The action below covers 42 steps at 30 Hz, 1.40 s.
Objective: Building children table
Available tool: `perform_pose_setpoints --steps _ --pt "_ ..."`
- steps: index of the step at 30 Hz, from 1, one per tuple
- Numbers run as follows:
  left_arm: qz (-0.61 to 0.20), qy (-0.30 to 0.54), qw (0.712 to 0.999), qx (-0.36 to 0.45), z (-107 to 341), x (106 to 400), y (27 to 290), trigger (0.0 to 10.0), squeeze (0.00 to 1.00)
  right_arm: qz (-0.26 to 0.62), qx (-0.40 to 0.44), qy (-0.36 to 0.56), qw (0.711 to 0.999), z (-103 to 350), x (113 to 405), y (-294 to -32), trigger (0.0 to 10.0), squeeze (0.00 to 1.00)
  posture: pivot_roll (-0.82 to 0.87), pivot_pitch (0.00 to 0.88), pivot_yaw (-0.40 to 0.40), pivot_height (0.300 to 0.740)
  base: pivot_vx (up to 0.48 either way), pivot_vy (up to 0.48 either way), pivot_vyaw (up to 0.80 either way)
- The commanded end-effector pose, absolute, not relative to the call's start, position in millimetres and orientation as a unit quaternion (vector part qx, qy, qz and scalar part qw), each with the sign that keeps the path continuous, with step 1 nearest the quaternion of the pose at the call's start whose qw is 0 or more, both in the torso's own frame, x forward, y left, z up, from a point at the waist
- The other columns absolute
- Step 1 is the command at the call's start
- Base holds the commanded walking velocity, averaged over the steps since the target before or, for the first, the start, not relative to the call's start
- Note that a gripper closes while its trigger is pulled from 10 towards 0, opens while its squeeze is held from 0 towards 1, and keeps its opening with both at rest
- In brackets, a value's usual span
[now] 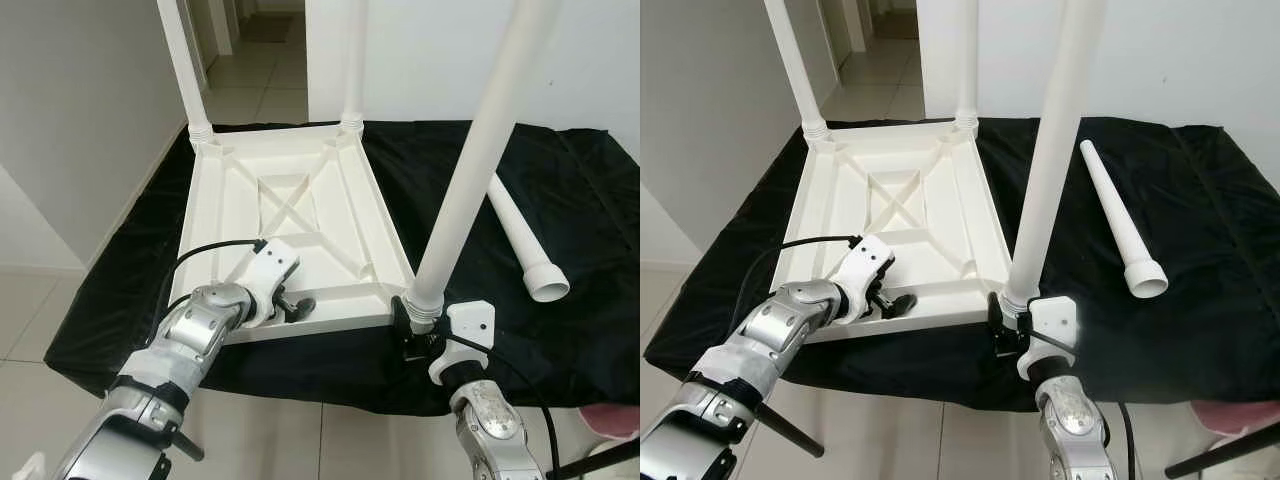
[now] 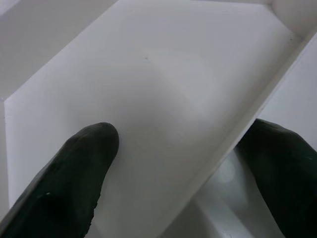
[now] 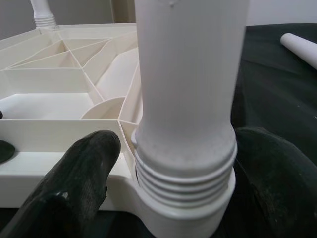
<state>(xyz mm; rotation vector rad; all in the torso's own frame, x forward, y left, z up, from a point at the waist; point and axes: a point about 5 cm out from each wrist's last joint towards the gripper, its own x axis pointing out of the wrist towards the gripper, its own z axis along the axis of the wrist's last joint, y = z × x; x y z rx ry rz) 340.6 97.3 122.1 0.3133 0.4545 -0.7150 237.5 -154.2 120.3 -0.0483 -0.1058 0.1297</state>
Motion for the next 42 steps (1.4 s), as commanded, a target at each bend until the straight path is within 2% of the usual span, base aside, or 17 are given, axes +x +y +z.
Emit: perform_pose_setpoints --steps 1,3,4,20,27,28,33,34,38,39,42 --pt "-0.300 0.271 0.900 0.166 104.0 339.7 116.0 7.5 0.00 0.065 -0.025 -0.055 0.996 119.9 238.8 -152.9 10.0 0.00 -0.09 0.055 0.080 0.740 0.000 0.000 0.00" --pt "-0.298 0.272 0.900 0.165 104.3 340.7 116.8 1.9 0.00 0.064 -0.024 -0.056 0.996 120.0 239.6 -152.9 10.0 0.00 -0.09 0.055 0.083 0.740 0.000 0.000 0.00" --pt "-0.300 0.272 0.899 0.164 105.0 340.9 116.8 0.0 0.00 0.063 -0.024 -0.056 0.996 120.0 240.1 -152.8 10.0 0.00 -0.09 0.055 0.083 0.740 0.000 0.000 0.00" --pt "-0.278 0.271 0.908 0.158 110.5 342.2 122.8 0.0 0.00 0.059 -0.025 -0.060 0.996 120.4 243.6 -151.3 10.0 0.00 -0.09 0.055 0.090 0.740 0.000 0.000 0.00" --pt "-0.289 0.264 0.908 0.150 110.8 339.2 112.5 0.0 0.00 0.057 -0.027 -0.061 0.996 119.8 245.5 -151.4 10.0 0.00 -0.09 0.055 0.090 0.740 0.000 0.000 0.00" --pt "-0.299 0.250 0.907 0.158 110.5 337.9 105.7 10.0 0.00 0.056 -0.027 -0.061 0.996 119.8 246.0 -151.6 10.0 0.00 -0.09 0.049 0.087 0.740 0.000 0.000 0.00" --pt "-0.342 0.212 0.900 0.169 112.6 331.2 85.5 10.0 0.00 0.051 -0.029 -0.064 0.996 120.4 248.3 -152.8 10.0 0.00 -0.09 0.049 0.087 0.740 0.000 0.000 0.00" --pt "-0.365 0.214 0.894 0.148 112.8 325.6 77.0 10.0 0.90 0.049 -0.030 -0.064 0.996 120.8 249.6 -153.6 10.0 0.00 -0.09 0.049 0.085 0.740 0.000 0.000 0.00" --pt "-0.389 0.220 0.886 0.122 113.2 319.0 68.1 10.0 0.90 0.045 -0.029 -0.065 0.996 121.2 250.9 -154.4 10.0 0.00 -0.09 0.049 0.085 0.740 0.000 0.000 0.00" --pt "-0.403 0.208 0.883 0.122 114.9 315.1 61.0 10.0 1.00 0.042 -0.028 -0.066 0.997 121.6 252.7 -154.4 10.0 0.00 -0.09 0.049 0.085 0.740 0.000 0.000 0.00" --pt "-0.420 0.166 0.883 0.128 123.2 310.6 49.2 10.0 1.00 0.037 -0.023 -0.069 0.997 123.1 256.3 -153.1 10.0 0.00 -0.08 0.048 0.083 0.740 0.000 0.000 0.00"
